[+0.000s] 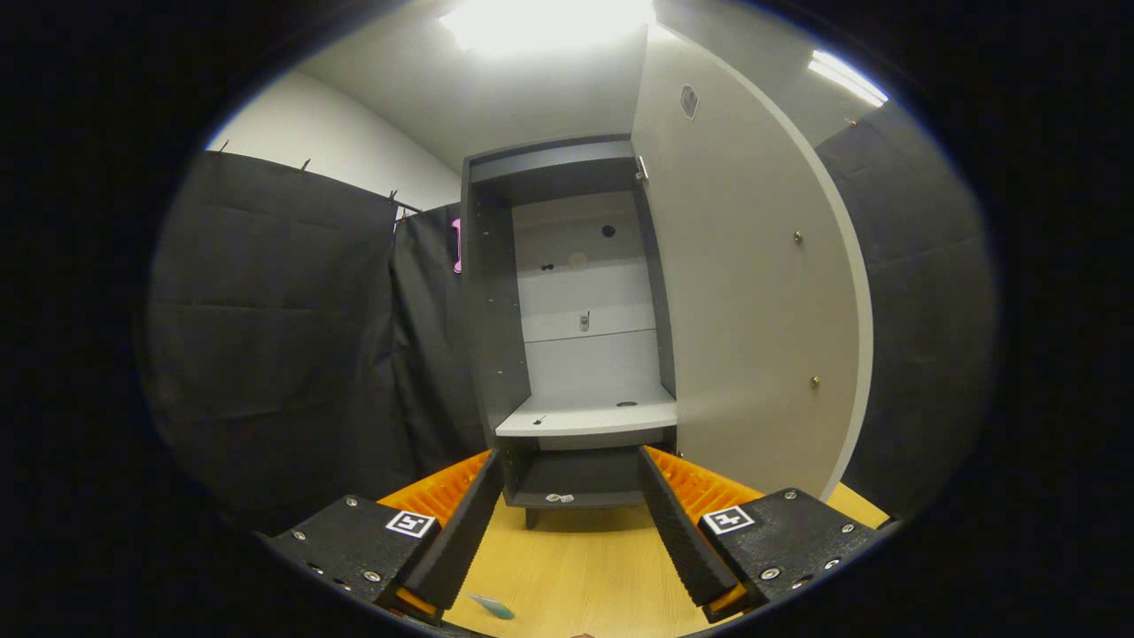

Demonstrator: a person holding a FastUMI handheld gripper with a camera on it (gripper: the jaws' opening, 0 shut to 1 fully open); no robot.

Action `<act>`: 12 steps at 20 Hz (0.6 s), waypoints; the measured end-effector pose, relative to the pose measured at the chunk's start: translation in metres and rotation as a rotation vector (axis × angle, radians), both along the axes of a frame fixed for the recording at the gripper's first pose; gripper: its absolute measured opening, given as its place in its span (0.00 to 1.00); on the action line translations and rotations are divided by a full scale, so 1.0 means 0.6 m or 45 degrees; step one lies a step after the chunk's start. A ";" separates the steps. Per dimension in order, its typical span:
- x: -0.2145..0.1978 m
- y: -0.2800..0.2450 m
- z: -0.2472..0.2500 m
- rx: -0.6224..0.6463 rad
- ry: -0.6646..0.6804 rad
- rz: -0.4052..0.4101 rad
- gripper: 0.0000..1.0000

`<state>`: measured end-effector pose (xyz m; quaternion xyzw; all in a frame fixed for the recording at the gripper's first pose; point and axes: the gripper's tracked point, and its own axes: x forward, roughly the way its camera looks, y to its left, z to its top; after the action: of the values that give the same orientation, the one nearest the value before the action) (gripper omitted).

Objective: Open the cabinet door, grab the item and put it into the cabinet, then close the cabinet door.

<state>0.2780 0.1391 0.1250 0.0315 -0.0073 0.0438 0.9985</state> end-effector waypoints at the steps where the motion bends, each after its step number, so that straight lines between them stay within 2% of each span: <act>1: 0.001 0.002 -0.003 0.006 -0.004 0.003 0.94; 5: 0.003 0.016 -0.031 0.033 0.030 0.022 0.93; 12: -0.020 0.056 -0.097 0.000 0.141 0.122 0.94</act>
<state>0.2662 0.1728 0.0671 0.0341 0.0496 0.0898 0.9941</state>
